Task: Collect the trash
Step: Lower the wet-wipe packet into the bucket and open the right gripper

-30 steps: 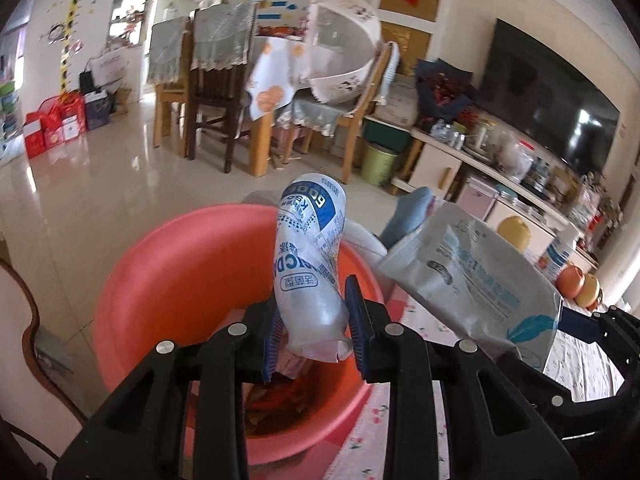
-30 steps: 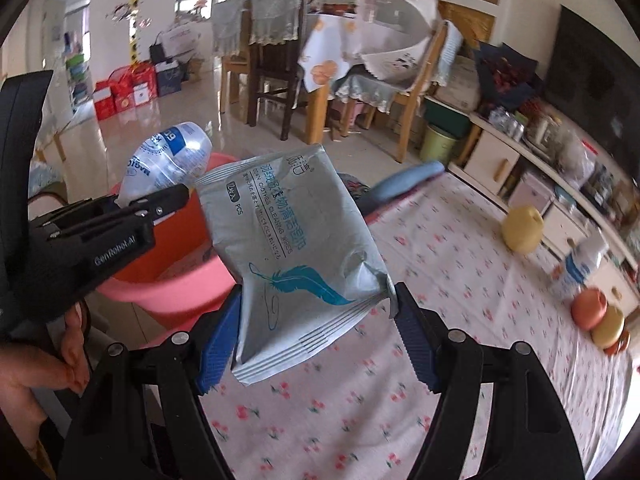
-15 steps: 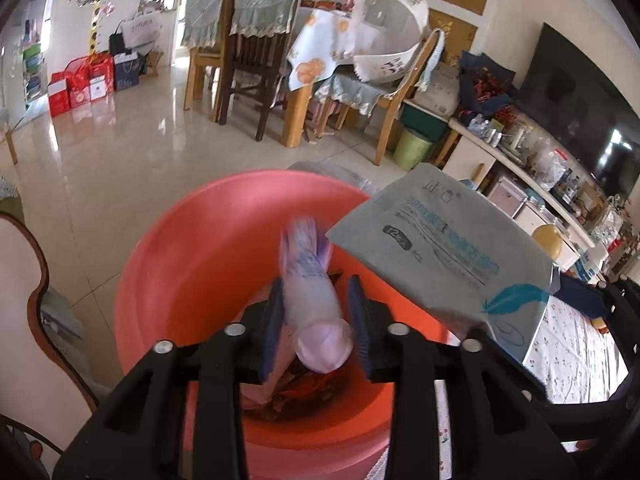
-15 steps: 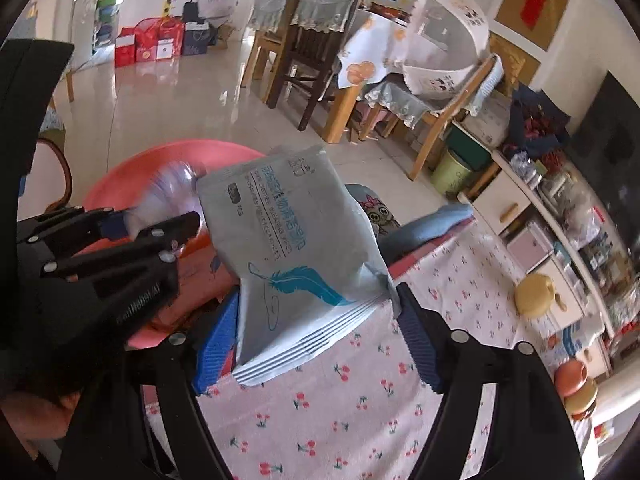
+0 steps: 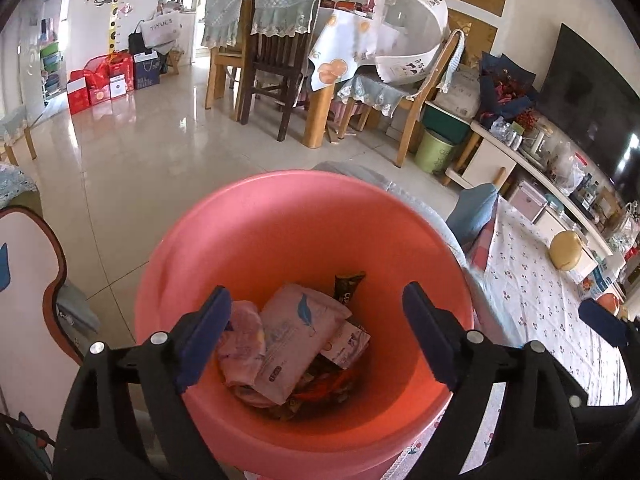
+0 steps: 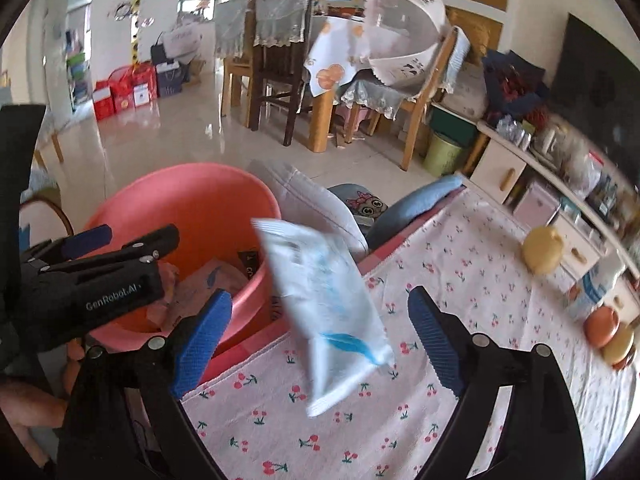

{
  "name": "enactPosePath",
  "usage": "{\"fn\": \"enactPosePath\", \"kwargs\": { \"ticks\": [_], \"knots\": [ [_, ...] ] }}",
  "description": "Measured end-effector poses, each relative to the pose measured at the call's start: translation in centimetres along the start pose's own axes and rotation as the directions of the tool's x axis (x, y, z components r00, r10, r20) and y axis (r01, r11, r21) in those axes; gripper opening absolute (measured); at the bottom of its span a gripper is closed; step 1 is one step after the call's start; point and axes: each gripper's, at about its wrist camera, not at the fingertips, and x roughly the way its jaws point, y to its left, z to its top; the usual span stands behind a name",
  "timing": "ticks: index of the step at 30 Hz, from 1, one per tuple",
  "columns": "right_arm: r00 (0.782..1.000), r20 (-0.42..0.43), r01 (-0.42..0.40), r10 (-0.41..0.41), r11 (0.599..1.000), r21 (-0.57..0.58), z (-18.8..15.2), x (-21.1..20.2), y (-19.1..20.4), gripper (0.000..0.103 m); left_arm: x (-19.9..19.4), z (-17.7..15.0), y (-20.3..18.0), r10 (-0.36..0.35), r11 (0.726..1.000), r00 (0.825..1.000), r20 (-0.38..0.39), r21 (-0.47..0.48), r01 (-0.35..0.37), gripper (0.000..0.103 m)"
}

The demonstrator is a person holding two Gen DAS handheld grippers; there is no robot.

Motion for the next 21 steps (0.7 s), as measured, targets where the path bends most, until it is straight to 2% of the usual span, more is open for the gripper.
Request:
{"fn": "enactPosePath", "kwargs": {
  "ticks": [2, 5, 8, 10, 13, 15, 21],
  "knots": [
    [1.000, 0.008, -0.016, 0.016, 1.000, 0.023, -0.3, -0.3, -0.5, 0.090, 0.2, -0.1, -0.1, 0.004, 1.000, 1.000, -0.005, 0.007, -0.004, 0.089],
    [0.999, -0.028, -0.037, 0.038, 0.999, 0.033, -0.7, 0.7, -0.7, 0.090, 0.6, -0.4, -0.5, 0.005, 1.000, 0.999, -0.032, 0.013, -0.005, 0.089],
    [0.997, -0.073, -0.032, 0.037, 0.997, 0.069, -1.8, 2.3, -2.4, 0.090, 0.6, -0.5, -0.7, 0.003, 1.000, 1.000, -0.028, 0.023, -0.002, 0.089],
    [0.987, -0.114, -0.092, 0.111, 0.983, 0.156, -2.8, 3.8, -4.2, 0.090, 0.6, -0.5, -0.7, 0.003, 1.000, 1.000, -0.030, 0.022, -0.002, 0.089],
    [0.973, -0.116, -0.164, 0.199, 0.951, 0.261, -3.7, 5.2, -5.8, 0.090, 0.8, -0.4, -0.9, -0.006, 1.000, 0.999, -0.037, 0.019, 0.006, 0.089],
    [0.967, -0.122, -0.183, 0.223, 0.944, 0.276, -3.9, 5.9, -5.7, 0.092, 0.7, -0.4, -1.2, -0.005, 0.999, 0.999, -0.031, 0.033, 0.006, 0.089],
    [0.975, -0.185, -0.091, 0.126, 0.979, 0.184, -4.1, 7.8, -3.9, 0.093, 0.5, -0.6, -1.8, -0.006, 0.998, 0.999, -0.033, 0.060, 0.008, 0.089]
  ]
}}
